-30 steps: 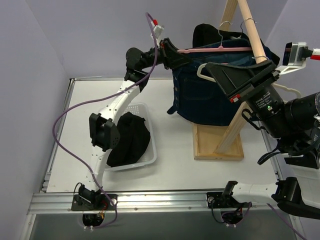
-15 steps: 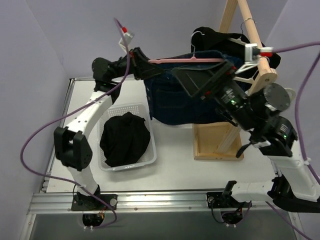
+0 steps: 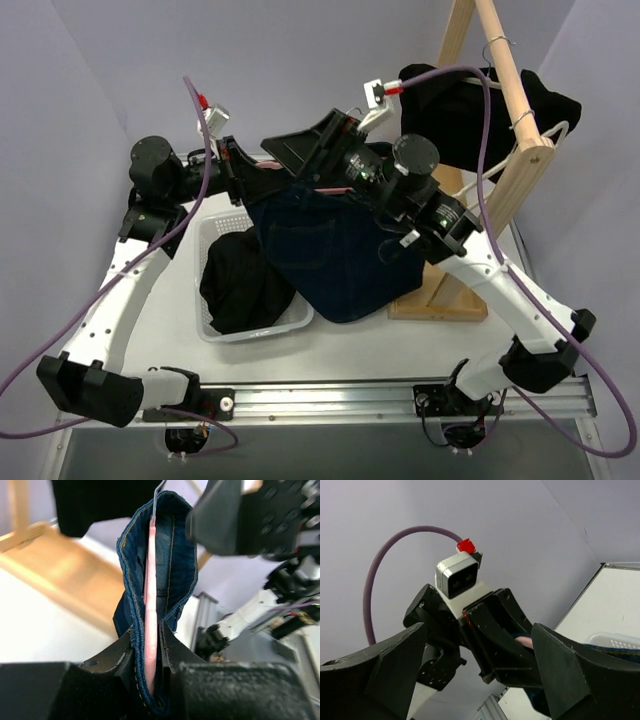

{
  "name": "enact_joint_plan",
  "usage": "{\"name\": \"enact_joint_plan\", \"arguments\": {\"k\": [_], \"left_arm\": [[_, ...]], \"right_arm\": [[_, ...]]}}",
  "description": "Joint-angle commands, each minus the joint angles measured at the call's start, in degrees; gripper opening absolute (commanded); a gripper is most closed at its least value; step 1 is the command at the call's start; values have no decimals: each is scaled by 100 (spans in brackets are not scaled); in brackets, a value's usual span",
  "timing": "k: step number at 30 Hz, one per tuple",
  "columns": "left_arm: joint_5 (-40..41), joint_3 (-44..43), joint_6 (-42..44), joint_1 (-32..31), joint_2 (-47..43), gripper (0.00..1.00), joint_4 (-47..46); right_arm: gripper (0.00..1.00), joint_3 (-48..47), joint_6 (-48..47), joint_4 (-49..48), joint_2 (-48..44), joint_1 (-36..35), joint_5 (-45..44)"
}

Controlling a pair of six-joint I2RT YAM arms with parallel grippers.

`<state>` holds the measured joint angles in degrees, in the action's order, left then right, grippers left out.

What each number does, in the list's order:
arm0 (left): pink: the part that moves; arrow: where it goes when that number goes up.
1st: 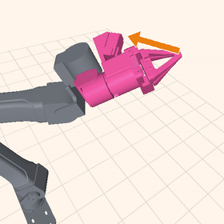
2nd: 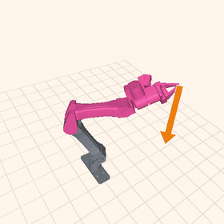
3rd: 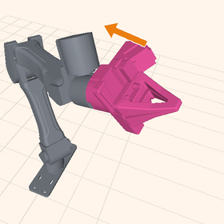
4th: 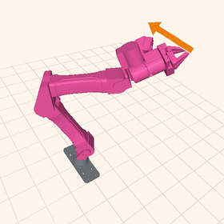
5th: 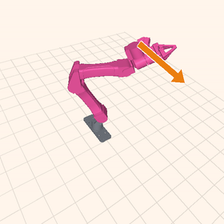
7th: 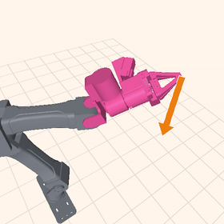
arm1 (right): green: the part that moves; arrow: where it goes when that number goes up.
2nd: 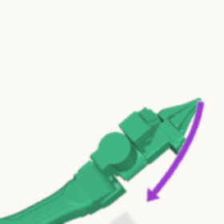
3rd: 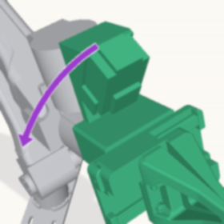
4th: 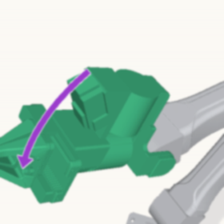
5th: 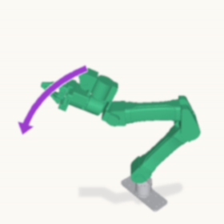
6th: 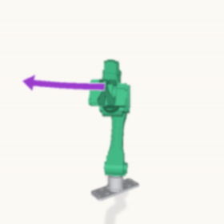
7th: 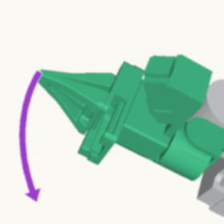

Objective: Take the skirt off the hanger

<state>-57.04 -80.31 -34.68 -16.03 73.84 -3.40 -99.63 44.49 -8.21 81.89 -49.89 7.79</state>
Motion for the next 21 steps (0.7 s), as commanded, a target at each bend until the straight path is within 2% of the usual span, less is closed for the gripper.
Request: {"name": "enact_joint_plan", "arguments": {"k": [1, 2, 4, 11, 21], "left_arm": [[1017, -616, 1655, 65, -476, 2, 1936], [1210, -704, 1866, 74, -502, 2, 2540], [1754, -871, 2324, 91, -546, 2, 3149], [2047, -555, 2088, 91, -1179, 2, 2959], [1415, -477, 1868, 91, -1486, 2, 2827]], "right_arm": [[81, -829, -264, 354, 213, -56, 144], [79, -812, -344, 416, 188, -100, 118], [75, -742, -563, 591, 56, -100, -92], [67, -970, -951, 2278, 29, -30, -1664], [61, -304, -1197, 1815, -138, -21, -1790]]}}
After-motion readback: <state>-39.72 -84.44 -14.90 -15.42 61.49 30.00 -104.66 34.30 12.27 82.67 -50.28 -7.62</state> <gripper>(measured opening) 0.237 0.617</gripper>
